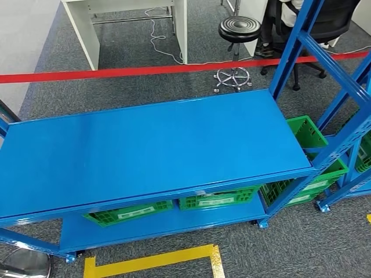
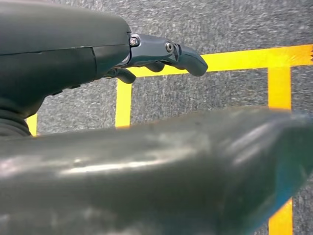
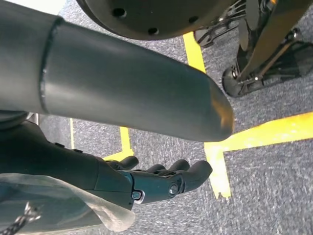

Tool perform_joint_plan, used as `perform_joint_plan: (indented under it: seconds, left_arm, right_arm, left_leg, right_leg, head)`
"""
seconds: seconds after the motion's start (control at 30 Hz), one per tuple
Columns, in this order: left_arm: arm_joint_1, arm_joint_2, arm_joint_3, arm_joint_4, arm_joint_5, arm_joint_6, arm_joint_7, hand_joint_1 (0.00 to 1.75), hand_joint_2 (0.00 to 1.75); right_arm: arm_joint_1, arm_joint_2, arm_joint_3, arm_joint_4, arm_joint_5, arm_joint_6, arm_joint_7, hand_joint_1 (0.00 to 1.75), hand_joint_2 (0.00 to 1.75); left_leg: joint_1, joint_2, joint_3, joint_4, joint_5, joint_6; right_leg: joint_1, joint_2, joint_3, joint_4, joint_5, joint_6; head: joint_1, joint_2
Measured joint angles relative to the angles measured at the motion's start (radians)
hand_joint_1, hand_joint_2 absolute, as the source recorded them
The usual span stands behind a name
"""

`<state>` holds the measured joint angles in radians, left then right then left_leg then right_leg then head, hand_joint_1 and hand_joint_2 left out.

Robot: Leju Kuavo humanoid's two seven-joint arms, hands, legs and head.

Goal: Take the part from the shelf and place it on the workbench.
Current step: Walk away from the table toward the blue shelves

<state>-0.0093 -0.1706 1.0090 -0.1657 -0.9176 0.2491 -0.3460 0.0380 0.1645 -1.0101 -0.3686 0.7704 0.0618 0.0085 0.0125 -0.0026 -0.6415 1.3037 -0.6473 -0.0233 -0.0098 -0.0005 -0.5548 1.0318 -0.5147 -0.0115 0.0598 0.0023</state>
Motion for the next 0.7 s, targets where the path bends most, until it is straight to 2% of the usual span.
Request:
perform_joint_plan:
  seconds: [0.03,0.07,0.1,0.13,0.17,0.27,0.3,0.33,0.37,0.43,0.47,0.5,0.53,0.6,0.63,0.67,0.7]
  left_arm:
    - [0.000,0.000,0.000,0.000,-0.002,0.000,0.007,0.00,1.75]
    - [0.001,0.001,0.000,0.000,-0.004,0.000,0.015,0.00,1.75]
    - [0.000,0.001,0.000,0.001,-0.004,-0.002,0.023,0.00,1.75]
    - [0.000,0.001,-0.002,0.002,-0.002,-0.004,0.031,0.00,1.75]
    - [0.001,0.002,-0.008,0.002,0.002,-0.007,0.040,0.00,1.75]
    - [0.012,0.009,-0.045,0.003,0.041,-0.020,0.064,0.00,1.75]
    - [0.016,0.013,-0.060,0.002,0.058,-0.024,0.070,0.00,1.75]
    - [0.017,0.017,-0.076,0.001,0.075,-0.029,0.076,0.00,1.75]
    - [0.018,0.020,-0.093,0.000,0.094,-0.034,0.082,0.00,1.75]
    - [0.017,0.028,-0.129,-0.008,0.131,-0.044,0.093,0.00,1.75]
    - [0.016,0.031,-0.147,-0.014,0.150,-0.048,0.099,0.00,1.75]
    - [0.015,0.035,-0.165,-0.022,0.167,-0.053,0.104,0.00,1.75]
    - [0.013,0.038,-0.184,-0.031,0.185,-0.057,0.110,0.00,1.75]
    - [0.009,0.044,-0.222,-0.052,0.221,-0.066,0.121,0.00,1.75]
    - [0.008,0.047,-0.241,-0.062,0.239,-0.071,0.126,0.00,1.31]
    - [0.006,0.050,-0.260,-0.070,0.257,-0.076,0.132,0.00,0.87]
    - [0.005,0.053,-0.279,-0.077,0.274,-0.081,0.138,0.00,0.44]
  right_arm:
    - [-0.002,-0.004,0.002,0.011,0.003,-0.001,-0.003,0.00,1.31]
    - [-0.003,-0.009,0.005,0.022,0.005,-0.004,-0.008,0.00,1.75]
    - [-0.007,-0.014,0.007,0.033,0.007,-0.009,-0.015,0.00,1.75]
    - [-0.010,-0.019,0.012,0.042,0.007,-0.016,-0.021,0.00,1.75]
    - [-0.014,-0.025,0.020,0.049,0.005,-0.023,-0.027,0.00,1.75]
    - [-0.018,-0.041,0.067,0.058,-0.022,-0.034,-0.034,0.00,1.75]
    - [-0.017,-0.046,0.085,0.061,-0.036,-0.035,-0.034,0.00,1.75]
    - [-0.016,-0.051,0.102,0.063,-0.051,-0.036,-0.034,0.00,1.75]
    - [-0.014,-0.056,0.120,0.067,-0.066,-0.037,-0.034,0.00,1.75]
    - [-0.005,-0.063,0.156,0.075,-0.098,-0.040,-0.034,0.00,1.75]
    - [0.002,-0.067,0.175,0.080,-0.114,-0.040,-0.033,0.00,1.75]
    - [0.010,-0.070,0.192,0.085,-0.129,-0.041,-0.033,0.00,1.75]
    - [0.019,-0.073,0.210,0.091,-0.144,-0.042,-0.032,0.00,1.75]
    - [0.036,-0.080,0.246,0.101,-0.175,-0.043,-0.031,0.00,1.75]
    - [0.042,-0.084,0.264,0.104,-0.191,-0.043,-0.031,0.00,1.75]
    - [0.048,-0.087,0.283,0.107,-0.206,-0.044,-0.031,0.00,1.31]
    - [0.052,-0.089,0.302,0.109,-0.221,-0.044,-0.030,0.00,0.87]
  left_leg:
    - [0.002,0.000,0.005,-0.036,0.042,-0.001]
    - [0.003,0.000,0.023,-0.098,0.092,-0.001]
    - [0.003,0.000,0.042,-0.159,0.128,0.000]
    - [0.003,0.000,0.059,-0.210,0.147,0.004]
    - [0.001,0.000,0.069,-0.239,0.153,0.008]
    - [-0.001,0.000,0.074,-0.260,0.150,0.029]
    - [0.000,0.001,0.076,-0.263,0.151,0.036]
    - [0.001,0.001,0.077,-0.267,0.153,0.043]
    - [0.001,0.002,0.078,-0.269,0.153,0.049]
    - [-0.002,0.003,0.078,-0.269,0.151,0.055]
    - [-0.004,0.004,0.079,-0.269,0.150,0.057]
    - [-0.006,0.004,0.080,-0.269,0.149,0.058]
    - [-0.007,0.002,0.083,-0.269,0.147,0.058]
    - [-0.009,0.000,0.090,-0.269,0.143,0.056]
    - [-0.011,0.000,0.091,-0.268,0.140,0.052]
    - [-0.012,0.000,0.092,-0.267,0.138,0.048]
    - [-0.013,0.001,0.091,-0.268,0.138,0.042]
  right_leg:
    - [-0.001,0.001,0.009,0.000,-0.005,0.002]
    - [-0.002,0.002,0.016,0.000,-0.011,0.006]
    - [-0.001,0.002,0.022,0.000,-0.017,0.011]
    - [0.000,0.003,0.025,0.001,-0.021,0.017]
    - [0.002,0.004,0.026,0.001,-0.024,0.024]
    - [0.001,0.004,0.027,-0.006,-0.024,0.043]
    - [-0.001,0.003,0.023,0.003,-0.033,0.048]
    - [-0.001,0.003,0.009,0.030,-0.051,0.051]
    - [-0.002,0.003,-0.017,0.080,-0.078,0.054]
    - [-0.002,0.002,-0.088,0.217,-0.134,0.057]
    - [-0.002,0.002,-0.116,0.265,-0.144,0.057]
    - [-0.001,0.002,-0.127,0.277,-0.134,0.055]
    - [-0.001,0.002,-0.117,0.248,-0.104,0.052]
    - [0.001,0.002,-0.059,0.115,-0.031,0.042]
    - [0.003,0.002,-0.029,0.055,-0.009,0.037]
    - [0.005,0.002,-0.010,0.018,0.000,0.032]
    - [0.007,0.003,-0.003,0.004,-0.002,0.029]
  head:
    - [0.000,0.000]
    - [0.000,0.000]
    - [-0.001,0.000]
    - [-0.002,0.000]
    - [-0.002,0.000]
    - [0.000,0.000]
    - [0.000,0.000]
    - [0.002,0.000]
    - [0.004,0.000]
    - [0.008,0.000]
    - [0.009,0.000]
    - [0.009,0.000]
    - [0.009,0.000]
    - [0.009,0.000]
    - [0.009,0.000]
    - [0.008,0.000]
    - [0.008,0.000]
